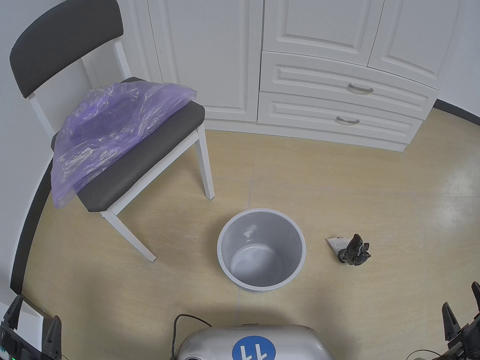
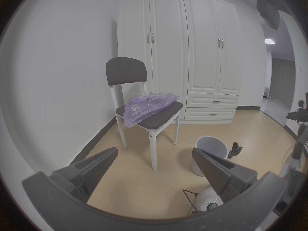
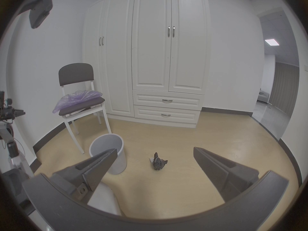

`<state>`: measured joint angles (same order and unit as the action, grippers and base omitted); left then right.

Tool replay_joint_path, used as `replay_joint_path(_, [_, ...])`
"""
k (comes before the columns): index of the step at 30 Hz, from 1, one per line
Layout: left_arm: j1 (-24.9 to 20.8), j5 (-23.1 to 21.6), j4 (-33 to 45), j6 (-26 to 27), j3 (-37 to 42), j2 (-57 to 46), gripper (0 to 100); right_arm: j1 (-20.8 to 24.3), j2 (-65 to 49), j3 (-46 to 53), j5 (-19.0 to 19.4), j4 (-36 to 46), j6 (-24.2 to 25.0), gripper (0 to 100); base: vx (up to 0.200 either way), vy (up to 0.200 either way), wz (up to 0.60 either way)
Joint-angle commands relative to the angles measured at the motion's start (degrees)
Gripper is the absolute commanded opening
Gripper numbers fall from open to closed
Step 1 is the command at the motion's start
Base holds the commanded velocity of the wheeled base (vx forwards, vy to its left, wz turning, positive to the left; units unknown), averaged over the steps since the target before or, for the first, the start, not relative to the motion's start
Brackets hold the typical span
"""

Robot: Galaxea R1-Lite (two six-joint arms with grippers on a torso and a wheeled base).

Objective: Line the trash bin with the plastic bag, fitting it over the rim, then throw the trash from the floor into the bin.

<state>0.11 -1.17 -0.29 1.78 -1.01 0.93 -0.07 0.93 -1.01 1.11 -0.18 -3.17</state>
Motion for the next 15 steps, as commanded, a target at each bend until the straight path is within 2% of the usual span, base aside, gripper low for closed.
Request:
replay_joint_path(1, [0.1,0.5,0.3,-1.5,1.0,-0.9,100,0.0,-0.9,1.0,-0.3,-0.2,1.4,100,0.000,0.000,0.00])
replay_joint_path(4, [0.0,1.9,0.2,-3.8,1.0,-0.9,100,0.0,-0.9,1.0,-1.3,-0.3,3.1,100,0.000,0.000,0.00])
replay_joint_path(10, [0.1,2.6,-0.1,-3.8,1.0,-0.9,100,0.1,-0.9,1.0,-1.9,-0.3,3.8,100,0.000,0.000,0.00])
replay_joint_path(13, [0.0,2.0,-2.9,-3.2,0.3,-0.9,100,0.0,-0.9,1.0,-2.2,-0.3,3.1,100,0.000,0.000,0.00])
replay_joint_path(14, [0.0,1.0,-7.7,-3.3,-2.0,-0.9,100,0.0,-0.9,1.0,-1.2,-0.3,0.4,100,0.000,0.000,0.00])
replay_joint_path(15, [-0.1,-0.4,-8.4,-3.2,-2.9,-0.8,100,0.0,-0.9,1.0,-0.2,-0.3,-0.7,100,0.000,0.000,0.00])
